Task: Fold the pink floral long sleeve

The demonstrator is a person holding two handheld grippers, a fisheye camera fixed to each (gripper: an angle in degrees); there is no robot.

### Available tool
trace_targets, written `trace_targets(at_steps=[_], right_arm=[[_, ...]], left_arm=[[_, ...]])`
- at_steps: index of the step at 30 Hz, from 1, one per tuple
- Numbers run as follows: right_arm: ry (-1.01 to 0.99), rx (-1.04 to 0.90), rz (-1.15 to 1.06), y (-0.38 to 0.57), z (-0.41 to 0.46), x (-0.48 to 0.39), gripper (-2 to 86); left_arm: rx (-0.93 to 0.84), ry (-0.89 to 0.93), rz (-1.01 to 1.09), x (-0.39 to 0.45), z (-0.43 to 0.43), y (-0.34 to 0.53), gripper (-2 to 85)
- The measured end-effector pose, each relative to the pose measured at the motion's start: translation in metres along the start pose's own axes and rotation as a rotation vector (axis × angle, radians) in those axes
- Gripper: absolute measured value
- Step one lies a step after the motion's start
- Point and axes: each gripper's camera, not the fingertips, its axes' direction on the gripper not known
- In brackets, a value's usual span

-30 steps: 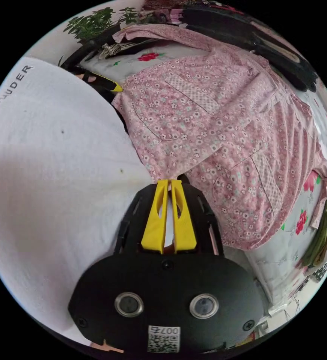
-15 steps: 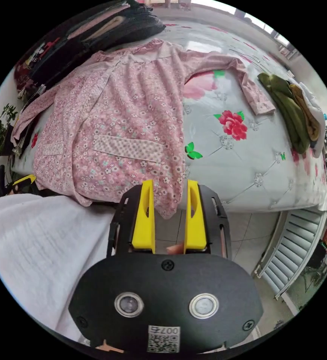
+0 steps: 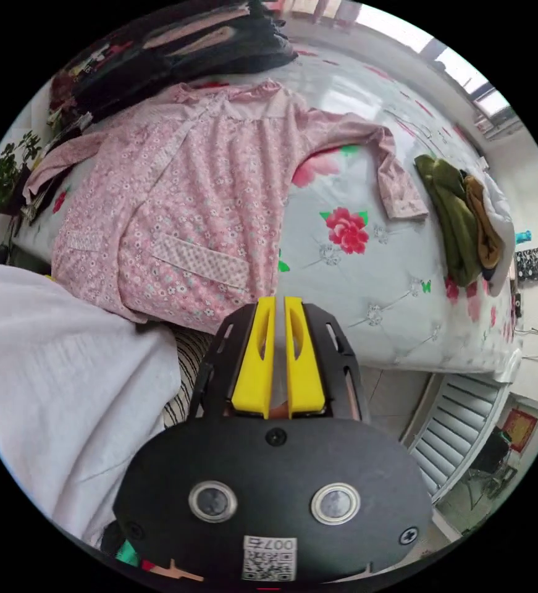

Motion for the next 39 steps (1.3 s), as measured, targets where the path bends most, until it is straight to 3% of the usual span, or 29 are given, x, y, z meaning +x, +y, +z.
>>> trace_targets(at_steps=[6,13,18,27,32,35,39], right_arm=[[-0.433,0.076,-0.064,-0.074,0.042,-0.023,2.1],[-0.457,-0.082,-0.150,-0.120,0.104,-0.064,2.1],[-0.323,-0.029,-0.222,-0.103,0.086,-0.056,0.0],[-0.404,0.031,0.008,-0.058,0.076,-0.015,-0.3],[-0.433,0.057,0.034,-0.045,0.072,-0.025,-0.3],[-0.437,0.092,0.009,-0.046,0.060,-0.031,-0.3],[-0.399,0.165,-0.035,-0.050,0.037,-0.037,-0.1]], left_arm=[[0.262,-0.021,-0.059,-0.023,-0.068,-0.004,4.3],[0.564,0.021,-0.238,-0.084,-0.137,-0.040,10.3],[0.704,0.044,-0.397,-0.123,-0.164,-0.049,10.9],[0.857,0.218,-0.671,-0.149,-0.155,-0.036,-0.3],[0.977,0.201,-0.430,-0.101,-0.196,-0.059,-0.9],[1.055,0.181,-0.155,-0.052,-0.241,-0.091,-0.8],[1.025,0.147,0.516,0.101,-0.277,-0.142,0.1]])
